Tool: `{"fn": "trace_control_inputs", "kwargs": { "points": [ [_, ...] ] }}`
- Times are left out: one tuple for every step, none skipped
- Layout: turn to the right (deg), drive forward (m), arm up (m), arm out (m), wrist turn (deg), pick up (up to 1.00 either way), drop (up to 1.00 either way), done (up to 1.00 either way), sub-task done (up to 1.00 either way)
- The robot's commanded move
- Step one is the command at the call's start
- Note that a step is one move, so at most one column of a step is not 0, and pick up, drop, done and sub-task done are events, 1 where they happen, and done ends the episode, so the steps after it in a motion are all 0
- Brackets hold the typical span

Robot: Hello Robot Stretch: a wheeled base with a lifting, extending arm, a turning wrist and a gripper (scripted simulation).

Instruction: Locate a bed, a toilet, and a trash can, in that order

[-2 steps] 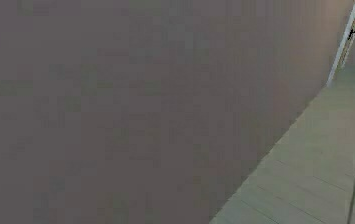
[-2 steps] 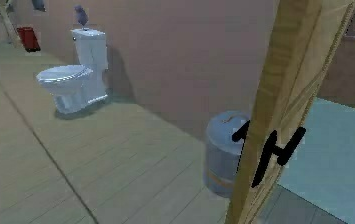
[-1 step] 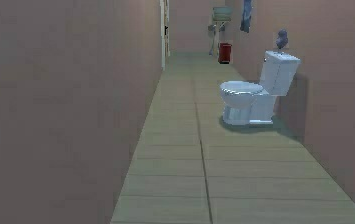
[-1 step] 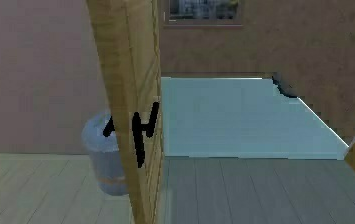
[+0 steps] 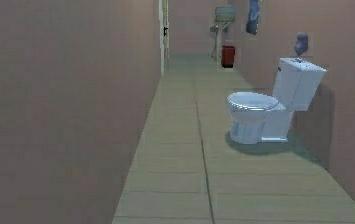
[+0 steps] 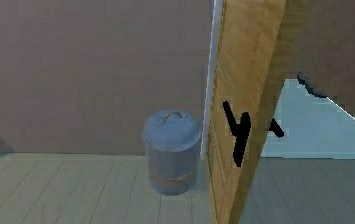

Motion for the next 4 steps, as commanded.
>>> {"fn": "trace_control_inputs", "kwargs": {
  "points": [
    [6.0,0.00,0.00,0.00,0.0,0.00,0.00,0.00,0.00],
    [0.0,1.00,0.00,0.00,0.0,0.00,0.00,0.00,0.00],
    [0.0,0.65,0.00,0.00,0.0,0.00,0.00,0.00,0.00],
    [42.0,0.00,0.00,0.00,0.0,0.00,0.00,0.00,0.00]
  ]
}}
